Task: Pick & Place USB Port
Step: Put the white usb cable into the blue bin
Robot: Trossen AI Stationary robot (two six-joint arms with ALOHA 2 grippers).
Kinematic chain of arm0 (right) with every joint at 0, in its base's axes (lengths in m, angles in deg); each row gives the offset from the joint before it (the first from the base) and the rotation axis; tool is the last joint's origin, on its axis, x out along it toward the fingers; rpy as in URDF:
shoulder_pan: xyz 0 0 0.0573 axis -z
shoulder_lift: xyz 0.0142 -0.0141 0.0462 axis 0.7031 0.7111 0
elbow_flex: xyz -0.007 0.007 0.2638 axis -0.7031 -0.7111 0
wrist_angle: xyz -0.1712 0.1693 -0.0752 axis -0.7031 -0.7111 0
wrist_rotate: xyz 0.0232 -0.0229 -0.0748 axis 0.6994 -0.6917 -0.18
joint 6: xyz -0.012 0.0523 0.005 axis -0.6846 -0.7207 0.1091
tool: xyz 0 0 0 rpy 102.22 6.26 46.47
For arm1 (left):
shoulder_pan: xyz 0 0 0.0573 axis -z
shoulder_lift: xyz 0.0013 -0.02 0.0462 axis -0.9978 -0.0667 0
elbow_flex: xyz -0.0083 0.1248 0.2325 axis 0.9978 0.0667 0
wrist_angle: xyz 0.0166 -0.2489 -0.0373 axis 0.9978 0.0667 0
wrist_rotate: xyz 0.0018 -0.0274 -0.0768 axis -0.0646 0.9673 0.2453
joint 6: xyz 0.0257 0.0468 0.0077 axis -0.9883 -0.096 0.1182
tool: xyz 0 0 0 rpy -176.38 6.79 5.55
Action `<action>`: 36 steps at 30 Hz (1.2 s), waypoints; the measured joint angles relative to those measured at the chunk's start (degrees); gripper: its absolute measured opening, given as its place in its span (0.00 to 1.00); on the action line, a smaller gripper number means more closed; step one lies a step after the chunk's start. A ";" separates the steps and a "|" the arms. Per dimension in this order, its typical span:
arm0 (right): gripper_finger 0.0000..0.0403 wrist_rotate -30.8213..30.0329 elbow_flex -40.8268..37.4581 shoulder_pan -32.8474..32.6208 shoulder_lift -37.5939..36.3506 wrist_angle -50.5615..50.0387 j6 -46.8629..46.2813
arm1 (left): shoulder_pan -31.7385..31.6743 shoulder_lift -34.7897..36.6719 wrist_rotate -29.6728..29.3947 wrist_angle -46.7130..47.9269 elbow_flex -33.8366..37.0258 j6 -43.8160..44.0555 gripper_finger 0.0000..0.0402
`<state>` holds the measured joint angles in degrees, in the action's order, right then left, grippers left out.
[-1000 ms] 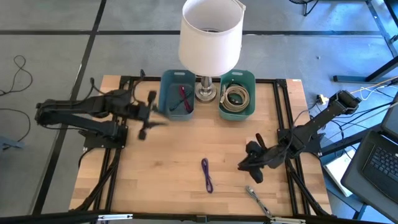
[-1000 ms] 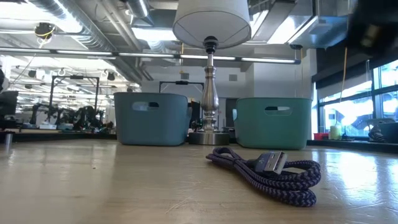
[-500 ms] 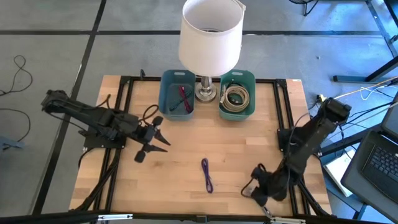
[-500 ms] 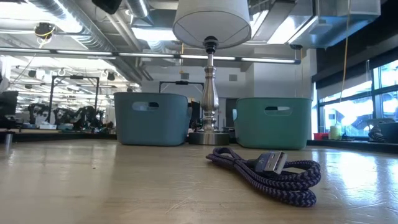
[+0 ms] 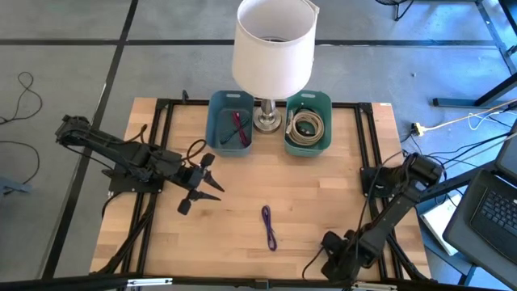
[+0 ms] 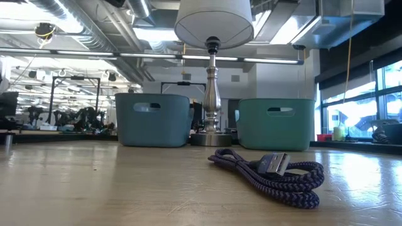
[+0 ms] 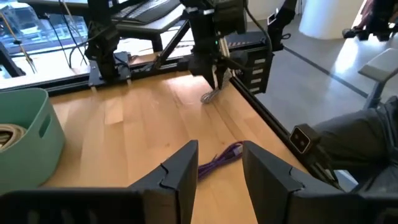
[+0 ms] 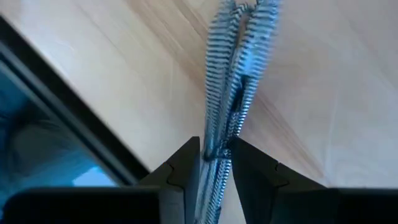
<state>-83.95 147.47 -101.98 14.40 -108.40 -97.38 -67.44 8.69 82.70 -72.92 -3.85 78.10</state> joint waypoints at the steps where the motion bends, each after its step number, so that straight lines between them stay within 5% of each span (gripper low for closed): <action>1: 0.24 0.09 0.00 0.00 0.62 0.18 0.66 | 0.00 0.01 0.00 -0.05 0.00 -0.01 0.29; 12: 0.20 -3.84 0.13 0.56 2.66 -1.14 4.81 | -0.01 0.00 -0.07 0.10 0.00 -1.23 0.29; 16: 0.06 -12.45 -0.09 2.90 1.71 -3.11 9.27 | -0.01 0.00 -0.15 0.11 0.00 -1.09 0.28; 20: 0.06 -21.73 2.62 6.21 0.50 -8.72 14.94 | -0.01 0.00 -0.21 -0.06 0.00 -1.09 0.27; 28: 0.06 -42.90 15.19 15.07 -0.88 -11.57 45.27 | -0.03 -0.06 -6.52 -2.32 0.00 -3.24 0.27; 36: 0.06 -46.67 25.97 23.14 -0.87 -8.59 73.90 | -0.01 -5.99 -4.10 -18.62 -0.04 -14.86 0.26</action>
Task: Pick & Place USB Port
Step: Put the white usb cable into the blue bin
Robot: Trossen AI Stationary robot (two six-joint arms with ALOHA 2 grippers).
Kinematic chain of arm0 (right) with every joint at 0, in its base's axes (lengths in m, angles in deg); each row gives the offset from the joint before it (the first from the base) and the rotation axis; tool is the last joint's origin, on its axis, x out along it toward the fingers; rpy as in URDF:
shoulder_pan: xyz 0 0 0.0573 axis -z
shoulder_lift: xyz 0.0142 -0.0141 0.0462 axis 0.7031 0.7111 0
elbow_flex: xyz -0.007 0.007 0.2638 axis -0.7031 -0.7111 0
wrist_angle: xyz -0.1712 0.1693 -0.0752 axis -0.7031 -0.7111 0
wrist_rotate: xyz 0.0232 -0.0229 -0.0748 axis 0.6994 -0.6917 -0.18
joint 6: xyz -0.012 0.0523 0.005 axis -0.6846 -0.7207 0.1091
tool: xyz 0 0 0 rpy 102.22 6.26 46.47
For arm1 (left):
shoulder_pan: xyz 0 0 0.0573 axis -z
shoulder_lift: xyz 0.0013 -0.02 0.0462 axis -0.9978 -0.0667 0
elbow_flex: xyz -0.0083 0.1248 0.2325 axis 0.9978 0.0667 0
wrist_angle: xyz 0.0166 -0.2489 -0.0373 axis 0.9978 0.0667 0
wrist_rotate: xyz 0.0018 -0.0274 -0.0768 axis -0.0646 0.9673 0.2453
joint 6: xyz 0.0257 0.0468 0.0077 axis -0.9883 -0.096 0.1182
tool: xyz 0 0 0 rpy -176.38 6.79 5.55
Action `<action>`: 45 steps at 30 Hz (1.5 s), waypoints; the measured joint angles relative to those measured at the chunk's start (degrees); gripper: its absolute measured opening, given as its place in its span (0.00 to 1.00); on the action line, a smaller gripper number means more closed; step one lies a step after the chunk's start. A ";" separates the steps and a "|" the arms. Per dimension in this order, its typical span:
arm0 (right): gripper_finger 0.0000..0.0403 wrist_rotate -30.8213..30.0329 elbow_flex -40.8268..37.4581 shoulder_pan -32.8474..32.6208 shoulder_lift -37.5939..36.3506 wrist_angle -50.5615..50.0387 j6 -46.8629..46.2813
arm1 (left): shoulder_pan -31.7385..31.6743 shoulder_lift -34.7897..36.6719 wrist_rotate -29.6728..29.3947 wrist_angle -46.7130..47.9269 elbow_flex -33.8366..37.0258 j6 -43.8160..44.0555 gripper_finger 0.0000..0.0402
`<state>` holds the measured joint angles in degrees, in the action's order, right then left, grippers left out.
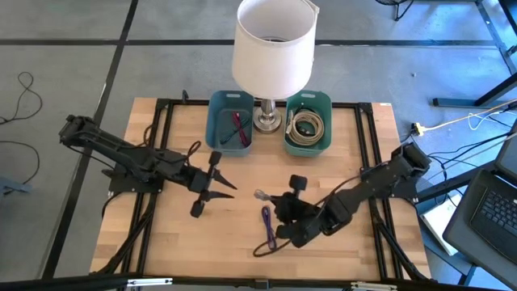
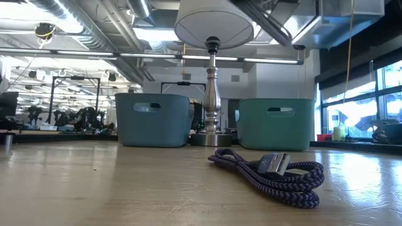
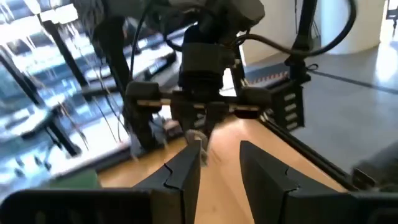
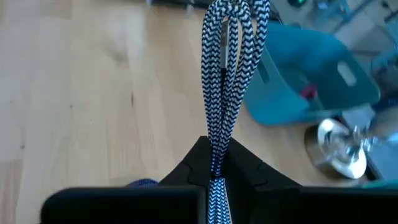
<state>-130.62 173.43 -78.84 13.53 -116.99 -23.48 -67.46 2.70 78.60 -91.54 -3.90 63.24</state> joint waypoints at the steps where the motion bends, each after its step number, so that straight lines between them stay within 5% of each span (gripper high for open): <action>1: 0.06 0.14 0.93 0.60 0.00 -0.01 1.88 | -0.02 -0.94 -0.06 -1.82 0.00 -1.29 0.26; 13: 0.06 1.37 11.46 3.64 0.00 1.39 19.39 | -4.99 -7.54 -3.29 -13.41 0.00 -1.14 0.33; 23: 0.06 2.42 14.24 5.91 -0.02 5.68 29.63 | -7.69 -7.52 8.66 -19.28 0.00 -0.75 0.39; 45: 0.05 5.09 19.09 7.94 -0.03 6.86 36.21 | -8.85 -7.56 7.00 -16.58 0.00 -0.15 0.40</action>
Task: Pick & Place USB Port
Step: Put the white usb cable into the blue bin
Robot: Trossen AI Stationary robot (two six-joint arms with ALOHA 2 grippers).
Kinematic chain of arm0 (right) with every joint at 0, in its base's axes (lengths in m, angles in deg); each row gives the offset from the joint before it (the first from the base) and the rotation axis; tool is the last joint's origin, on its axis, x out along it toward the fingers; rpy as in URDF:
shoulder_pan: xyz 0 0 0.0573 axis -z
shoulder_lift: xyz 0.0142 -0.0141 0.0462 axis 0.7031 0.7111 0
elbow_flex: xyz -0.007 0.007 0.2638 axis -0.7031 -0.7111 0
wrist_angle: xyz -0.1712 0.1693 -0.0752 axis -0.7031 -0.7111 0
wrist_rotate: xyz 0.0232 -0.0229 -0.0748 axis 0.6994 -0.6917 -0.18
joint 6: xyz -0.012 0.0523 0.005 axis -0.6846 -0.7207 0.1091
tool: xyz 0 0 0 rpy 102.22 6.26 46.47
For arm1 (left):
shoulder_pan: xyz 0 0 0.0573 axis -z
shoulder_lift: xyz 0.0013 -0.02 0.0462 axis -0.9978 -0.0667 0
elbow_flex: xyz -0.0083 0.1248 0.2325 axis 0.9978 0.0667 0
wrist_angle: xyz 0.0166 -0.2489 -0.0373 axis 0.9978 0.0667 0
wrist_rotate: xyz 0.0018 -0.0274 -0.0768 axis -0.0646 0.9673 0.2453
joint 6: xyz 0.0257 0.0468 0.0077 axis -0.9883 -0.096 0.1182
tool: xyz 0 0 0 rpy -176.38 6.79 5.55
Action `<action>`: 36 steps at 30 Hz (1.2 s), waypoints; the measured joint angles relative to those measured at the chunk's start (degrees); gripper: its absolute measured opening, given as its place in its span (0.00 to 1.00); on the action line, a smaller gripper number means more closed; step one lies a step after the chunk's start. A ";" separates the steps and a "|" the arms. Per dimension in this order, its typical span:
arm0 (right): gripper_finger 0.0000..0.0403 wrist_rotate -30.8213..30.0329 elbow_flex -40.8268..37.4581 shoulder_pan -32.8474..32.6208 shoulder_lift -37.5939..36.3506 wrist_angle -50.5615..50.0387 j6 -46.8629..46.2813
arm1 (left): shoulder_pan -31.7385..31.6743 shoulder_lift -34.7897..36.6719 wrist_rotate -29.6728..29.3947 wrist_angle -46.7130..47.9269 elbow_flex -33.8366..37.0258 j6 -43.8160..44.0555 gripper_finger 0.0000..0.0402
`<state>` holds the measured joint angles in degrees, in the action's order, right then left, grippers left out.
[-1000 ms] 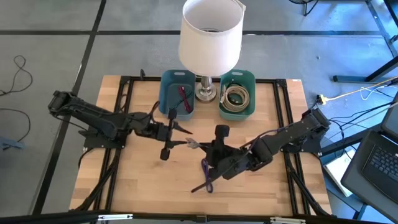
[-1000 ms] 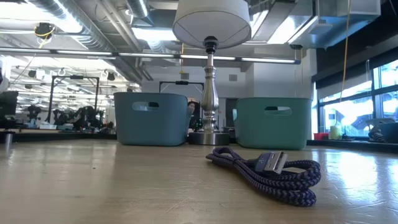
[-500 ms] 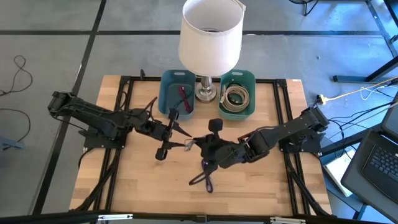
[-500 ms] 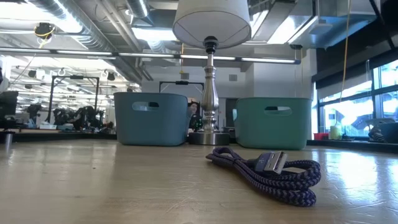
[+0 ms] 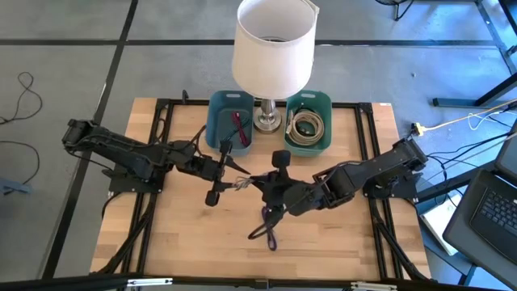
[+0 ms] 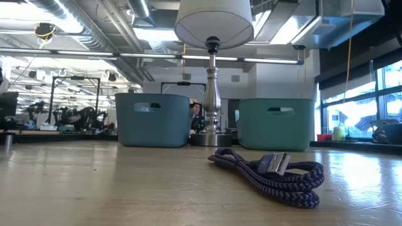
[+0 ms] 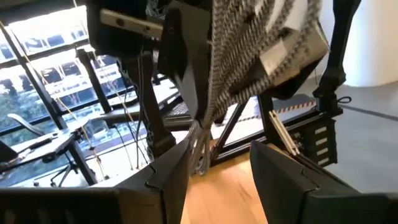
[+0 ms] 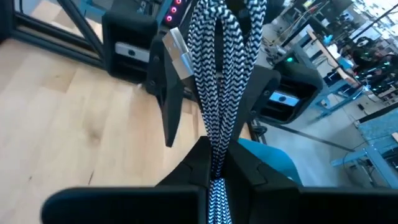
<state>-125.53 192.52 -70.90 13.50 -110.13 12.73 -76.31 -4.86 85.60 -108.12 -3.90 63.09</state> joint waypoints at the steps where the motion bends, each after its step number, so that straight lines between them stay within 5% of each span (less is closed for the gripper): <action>1: 0.05 0.52 -0.01 0.00 0.01 -0.06 -0.01 | 0.00 0.00 0.00 -0.21 0.00 -0.10 0.40; 26: 0.05 8.07 -0.03 2.83 0.01 4.29 2.12 | 0.02 -2.56 6.43 -9.85 -1.92 -3.00 0.39; 30: 0.05 8.58 -0.03 2.84 0.01 4.53 2.06 | 0.00 -3.77 6.26 -12.61 -1.92 -5.59 0.28; 34: 0.05 8.92 -0.07 2.84 0.09 4.43 1.92 | -0.14 -3.91 7.15 -12.48 -1.95 -7.80 0.06; 36: 0.05 8.90 -0.07 2.84 0.10 4.15 1.91 | -0.36 -3.91 7.84 -12.55 -1.95 -7.69 0.04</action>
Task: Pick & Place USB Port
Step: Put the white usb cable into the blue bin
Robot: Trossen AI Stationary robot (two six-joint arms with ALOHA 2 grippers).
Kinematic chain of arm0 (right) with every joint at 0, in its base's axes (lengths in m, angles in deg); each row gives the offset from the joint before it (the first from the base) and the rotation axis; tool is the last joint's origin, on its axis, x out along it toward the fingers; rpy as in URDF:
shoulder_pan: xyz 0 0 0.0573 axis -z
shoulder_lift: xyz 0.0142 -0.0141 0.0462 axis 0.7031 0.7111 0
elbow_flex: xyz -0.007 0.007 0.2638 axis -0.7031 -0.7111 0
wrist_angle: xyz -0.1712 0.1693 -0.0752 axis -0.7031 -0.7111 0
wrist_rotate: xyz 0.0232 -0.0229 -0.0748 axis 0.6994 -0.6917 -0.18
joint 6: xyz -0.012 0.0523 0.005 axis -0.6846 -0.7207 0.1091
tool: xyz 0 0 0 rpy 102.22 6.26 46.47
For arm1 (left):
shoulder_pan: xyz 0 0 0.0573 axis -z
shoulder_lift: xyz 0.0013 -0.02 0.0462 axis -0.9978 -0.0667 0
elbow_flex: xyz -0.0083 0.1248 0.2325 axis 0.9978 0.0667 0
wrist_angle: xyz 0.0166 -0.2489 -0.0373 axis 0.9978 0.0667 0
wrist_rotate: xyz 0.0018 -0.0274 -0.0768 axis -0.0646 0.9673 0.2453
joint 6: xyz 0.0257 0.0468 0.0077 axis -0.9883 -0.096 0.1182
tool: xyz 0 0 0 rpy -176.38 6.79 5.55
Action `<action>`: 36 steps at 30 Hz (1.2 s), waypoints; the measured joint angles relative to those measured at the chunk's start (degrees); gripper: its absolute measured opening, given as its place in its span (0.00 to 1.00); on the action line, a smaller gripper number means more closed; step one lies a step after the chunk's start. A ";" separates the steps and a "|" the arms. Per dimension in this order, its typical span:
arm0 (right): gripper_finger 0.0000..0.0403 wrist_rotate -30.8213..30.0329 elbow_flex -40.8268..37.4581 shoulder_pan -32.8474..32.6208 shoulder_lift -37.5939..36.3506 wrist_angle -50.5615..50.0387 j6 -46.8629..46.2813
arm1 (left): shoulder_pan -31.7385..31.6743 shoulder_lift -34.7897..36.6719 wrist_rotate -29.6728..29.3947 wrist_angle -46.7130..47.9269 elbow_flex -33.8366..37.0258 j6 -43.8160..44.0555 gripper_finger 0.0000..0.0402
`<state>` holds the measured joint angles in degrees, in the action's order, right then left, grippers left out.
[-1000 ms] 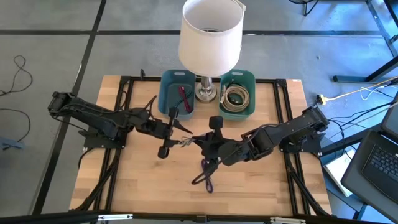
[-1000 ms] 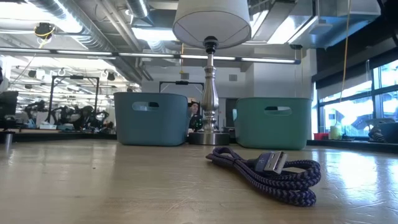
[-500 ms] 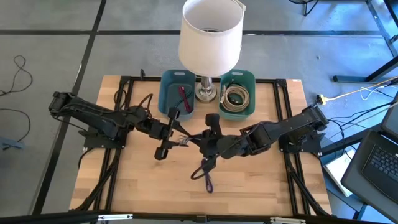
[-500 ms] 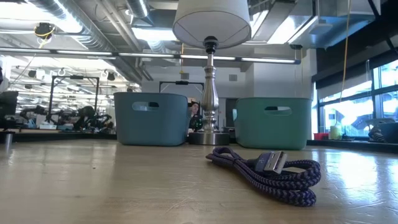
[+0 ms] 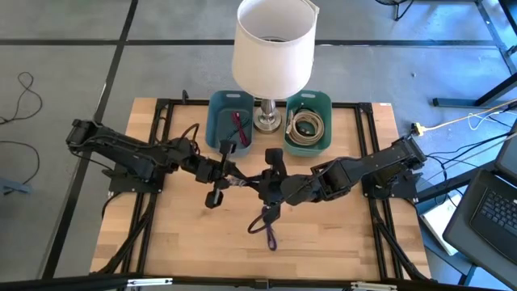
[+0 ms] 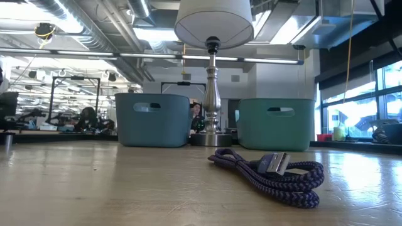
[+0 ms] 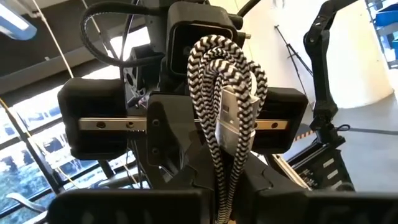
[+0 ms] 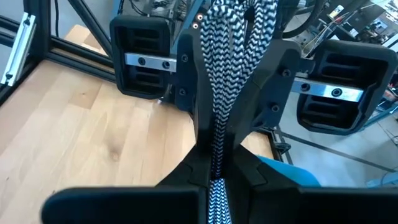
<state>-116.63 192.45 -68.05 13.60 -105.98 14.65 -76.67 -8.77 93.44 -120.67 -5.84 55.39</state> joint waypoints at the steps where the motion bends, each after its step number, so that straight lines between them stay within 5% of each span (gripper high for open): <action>1: 0.05 -0.02 0.00 0.00 0.00 -0.05 0.01 | -0.03 -0.02 0.04 -0.04 0.00 0.01 0.04; 6: 0.12 0.69 -0.01 0.02 0.00 -0.11 0.89 | -0.01 -0.07 0.84 -0.03 0.00 0.46 0.03; 12: 0.47 -1.03 0.01 0.02 -0.02 -0.57 4.01 | 0.04 -0.11 1.32 0.58 0.00 0.72 0.03; 17: 0.65 -12.74 0.01 -1.84 -0.57 -12.49 -0.27 | 0.00 1.39 -4.36 6.98 0.00 -0.42 0.03; 21: 0.68 -19.05 0.01 -4.43 -1.78 -34.93 -18.64 | 0.03 3.73 -10.97 15.92 0.00 -0.73 0.03; 25: 0.68 -14.39 -0.05 -7.25 -1.86 -60.12 -48.66 | 0.04 5.97 -17.44 26.09 0.00 -0.74 0.03; 31: 0.68 -7.88 -6.20 -10.43 -4.28 -56.53 -59.82 | -4.80 6.32 -27.33 38.67 0.02 -0.90 0.03; 36: 0.68 -7.86 -10.10 -10.99 -4.21 -60.32 -66.12 | -14.56 5.12 -22.38 39.57 0.02 -0.01 0.03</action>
<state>-124.48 182.35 -79.05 9.39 -166.29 -51.48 -91.23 -3.66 71.06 -81.10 -5.82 55.39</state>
